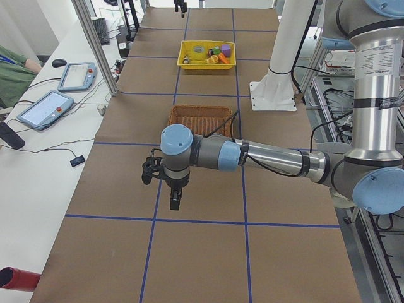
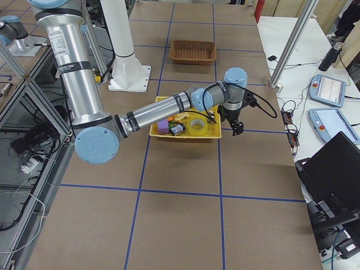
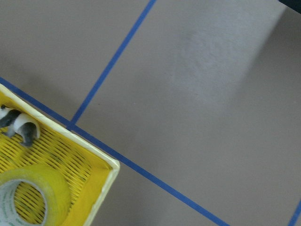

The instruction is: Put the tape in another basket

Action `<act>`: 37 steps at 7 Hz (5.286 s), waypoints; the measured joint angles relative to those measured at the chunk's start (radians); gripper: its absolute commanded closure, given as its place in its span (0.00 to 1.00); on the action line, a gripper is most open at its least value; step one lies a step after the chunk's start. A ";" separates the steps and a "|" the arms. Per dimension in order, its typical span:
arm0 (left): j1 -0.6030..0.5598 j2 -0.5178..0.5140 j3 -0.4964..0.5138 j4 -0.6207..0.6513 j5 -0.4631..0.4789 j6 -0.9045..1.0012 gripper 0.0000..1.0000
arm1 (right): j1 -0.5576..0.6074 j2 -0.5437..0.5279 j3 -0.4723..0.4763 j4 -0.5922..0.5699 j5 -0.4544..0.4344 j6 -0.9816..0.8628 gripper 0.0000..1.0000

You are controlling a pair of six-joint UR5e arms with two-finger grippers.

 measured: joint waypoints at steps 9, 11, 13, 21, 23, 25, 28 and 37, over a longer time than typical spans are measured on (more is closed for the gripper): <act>0.000 -0.001 0.008 -0.019 -0.004 0.008 0.01 | -0.245 0.000 -0.118 0.170 0.019 0.005 0.26; 0.000 -0.001 0.009 -0.023 -0.004 0.008 0.01 | -0.259 0.000 -0.145 0.169 0.018 0.005 0.32; 0.000 -0.001 0.010 -0.024 -0.004 0.008 0.01 | -0.262 -0.001 -0.151 0.169 0.020 0.006 0.31; 0.000 -0.001 0.005 -0.024 -0.004 0.004 0.01 | -0.270 -0.013 -0.145 0.169 0.046 0.005 0.39; 0.000 -0.002 0.007 -0.024 -0.004 0.004 0.01 | -0.284 -0.014 -0.148 0.169 0.044 0.005 0.39; 0.000 -0.002 0.009 -0.024 -0.004 0.005 0.01 | -0.293 -0.015 -0.148 0.169 0.045 0.006 1.00; 0.000 -0.008 0.007 -0.023 -0.001 0.003 0.01 | -0.289 -0.013 -0.119 0.174 0.053 0.005 1.00; 0.179 -0.136 -0.024 -0.663 -0.075 -0.709 0.02 | -0.251 0.134 0.105 0.593 0.164 0.998 1.00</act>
